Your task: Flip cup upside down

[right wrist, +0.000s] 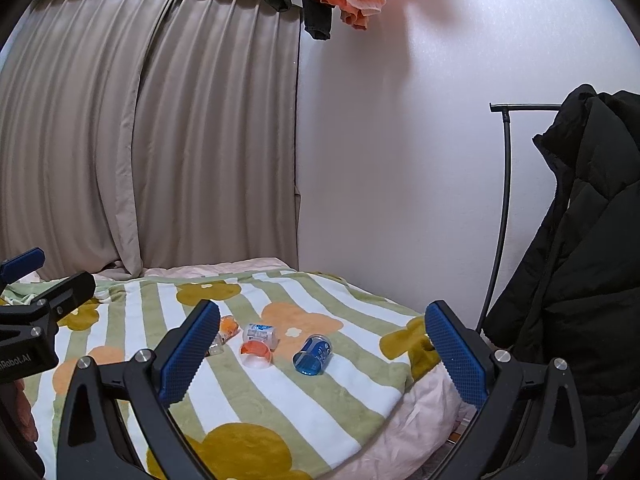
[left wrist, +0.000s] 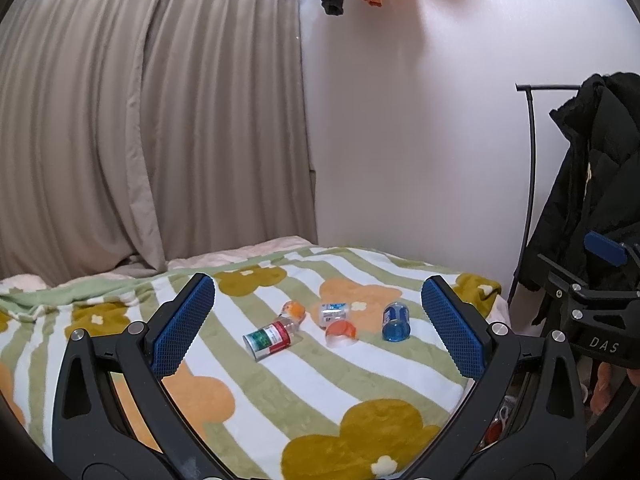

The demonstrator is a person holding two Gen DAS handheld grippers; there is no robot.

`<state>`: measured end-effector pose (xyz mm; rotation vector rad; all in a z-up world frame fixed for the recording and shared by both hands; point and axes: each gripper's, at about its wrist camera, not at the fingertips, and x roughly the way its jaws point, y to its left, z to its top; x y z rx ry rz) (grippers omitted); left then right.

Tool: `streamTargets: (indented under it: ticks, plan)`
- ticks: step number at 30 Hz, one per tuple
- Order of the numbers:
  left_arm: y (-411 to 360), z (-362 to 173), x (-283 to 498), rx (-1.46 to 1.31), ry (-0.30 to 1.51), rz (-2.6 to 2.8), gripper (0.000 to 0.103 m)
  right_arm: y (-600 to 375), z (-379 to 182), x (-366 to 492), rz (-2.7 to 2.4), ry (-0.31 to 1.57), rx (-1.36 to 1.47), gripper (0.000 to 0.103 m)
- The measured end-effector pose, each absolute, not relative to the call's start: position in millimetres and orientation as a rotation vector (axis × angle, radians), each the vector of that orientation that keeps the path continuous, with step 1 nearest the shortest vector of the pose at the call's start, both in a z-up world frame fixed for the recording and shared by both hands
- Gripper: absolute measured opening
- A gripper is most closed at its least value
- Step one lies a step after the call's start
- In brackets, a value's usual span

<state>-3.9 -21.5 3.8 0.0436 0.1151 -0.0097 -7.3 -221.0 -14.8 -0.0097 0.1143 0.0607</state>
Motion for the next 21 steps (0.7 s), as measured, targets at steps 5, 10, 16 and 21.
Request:
streamTargets:
  ticks: [5, 10, 16, 21]
  plan:
    - [-17.6, 3.7, -4.4, 0.024, 0.115, -0.010, 0.103, -223.2, -14.3, -10.1, 0.057, 0.112, -0.008, 0.102]
    - [-19.3, 5.3, -3.6, 0.040, 0.115, -0.003, 0.103, -221.9, -15.2, -10.0, 0.057, 0.112, -0.009, 0.102]
    - [-19.6, 3.5, -2.2, 0.040, 0.122, -0.011, 0.103, -221.4, -17.1, -11.1, 0.056, 0.113, -0.011, 0.102]
    - [-20.7, 3.0, -2.1, 0.055, 0.124, -0.013, 0.103, -221.4, -17.8, -11.9, 0.056, 0.114, -0.009, 0.102]
